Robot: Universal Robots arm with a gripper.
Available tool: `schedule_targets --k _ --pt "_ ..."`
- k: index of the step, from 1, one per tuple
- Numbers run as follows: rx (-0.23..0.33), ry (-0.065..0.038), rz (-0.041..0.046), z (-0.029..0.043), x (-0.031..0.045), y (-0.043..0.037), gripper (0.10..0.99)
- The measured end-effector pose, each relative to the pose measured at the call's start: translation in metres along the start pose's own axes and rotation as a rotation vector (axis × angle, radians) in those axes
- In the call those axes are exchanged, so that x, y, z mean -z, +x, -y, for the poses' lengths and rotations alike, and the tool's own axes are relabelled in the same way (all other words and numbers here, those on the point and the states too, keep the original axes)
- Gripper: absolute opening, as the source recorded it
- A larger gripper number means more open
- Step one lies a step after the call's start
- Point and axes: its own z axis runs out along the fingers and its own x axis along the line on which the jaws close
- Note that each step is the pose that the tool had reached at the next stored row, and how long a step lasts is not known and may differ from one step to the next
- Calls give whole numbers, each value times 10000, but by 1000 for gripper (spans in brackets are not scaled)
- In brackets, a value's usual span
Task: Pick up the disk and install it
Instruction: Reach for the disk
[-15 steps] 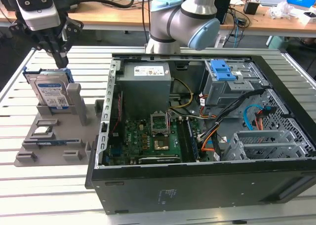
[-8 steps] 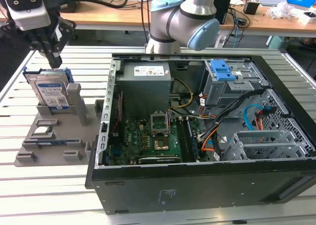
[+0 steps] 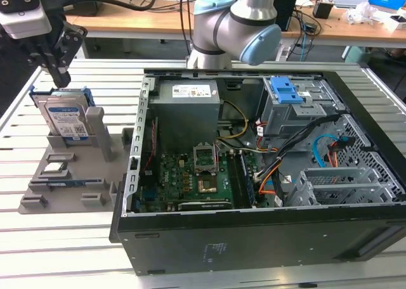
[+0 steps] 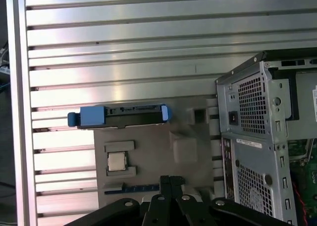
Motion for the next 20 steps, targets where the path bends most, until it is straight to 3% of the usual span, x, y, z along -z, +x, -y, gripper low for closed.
schedule_targets --k 20 --pt "0 0 0 24 8 316 102"
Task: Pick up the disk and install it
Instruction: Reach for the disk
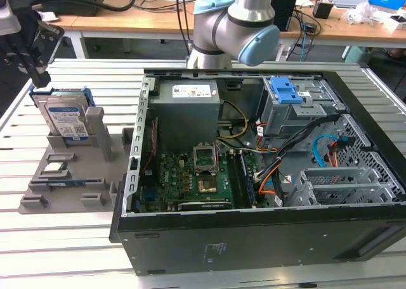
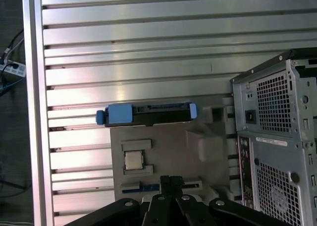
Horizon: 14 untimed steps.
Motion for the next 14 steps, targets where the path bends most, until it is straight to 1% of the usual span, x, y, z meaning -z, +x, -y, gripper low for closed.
schedule_targets --k 3,6,14 --pt "1 1 -1 3 2 42 102" --pt "0 0 0 9 3 124 102" --pt "0 1 -1 18 7 248 102"
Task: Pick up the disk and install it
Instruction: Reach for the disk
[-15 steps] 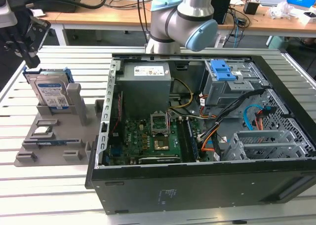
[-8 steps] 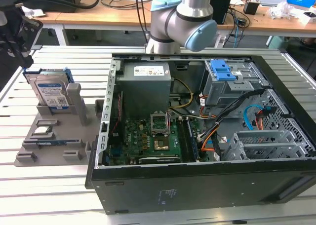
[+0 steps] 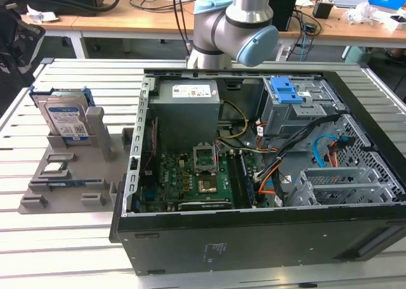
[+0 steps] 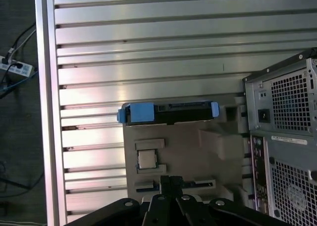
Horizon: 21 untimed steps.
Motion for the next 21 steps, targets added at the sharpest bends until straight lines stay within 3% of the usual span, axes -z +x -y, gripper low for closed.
schedule_targets --k 10,21 --pt "0 0 0 12 4 156 102" --pt "0 0 0 12 4 165 102"
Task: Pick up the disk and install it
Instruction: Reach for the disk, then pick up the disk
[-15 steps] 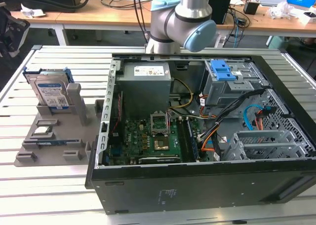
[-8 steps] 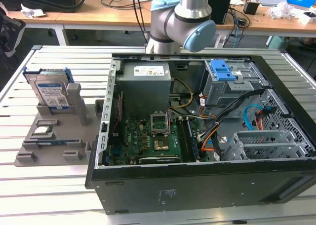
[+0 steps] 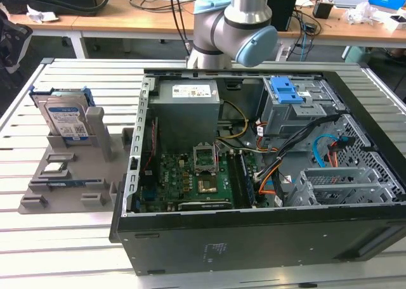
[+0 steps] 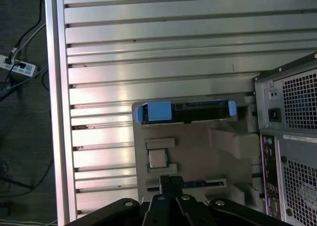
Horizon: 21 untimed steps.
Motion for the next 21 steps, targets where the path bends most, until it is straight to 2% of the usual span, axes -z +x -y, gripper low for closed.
schedule_targets --k 5,9,16,17,18,21 --pt "0 0 1 0 0 2 102" --pt "324 -7 -15 0 0 3 102" --pt "1299 -31 -58 0 0 3 102" --pt "1548 -36 -70 0 0 2 102" --pt "2072 -49 -93 0 0 2 102" --pt "2608 -61 -118 0 0 2 102"
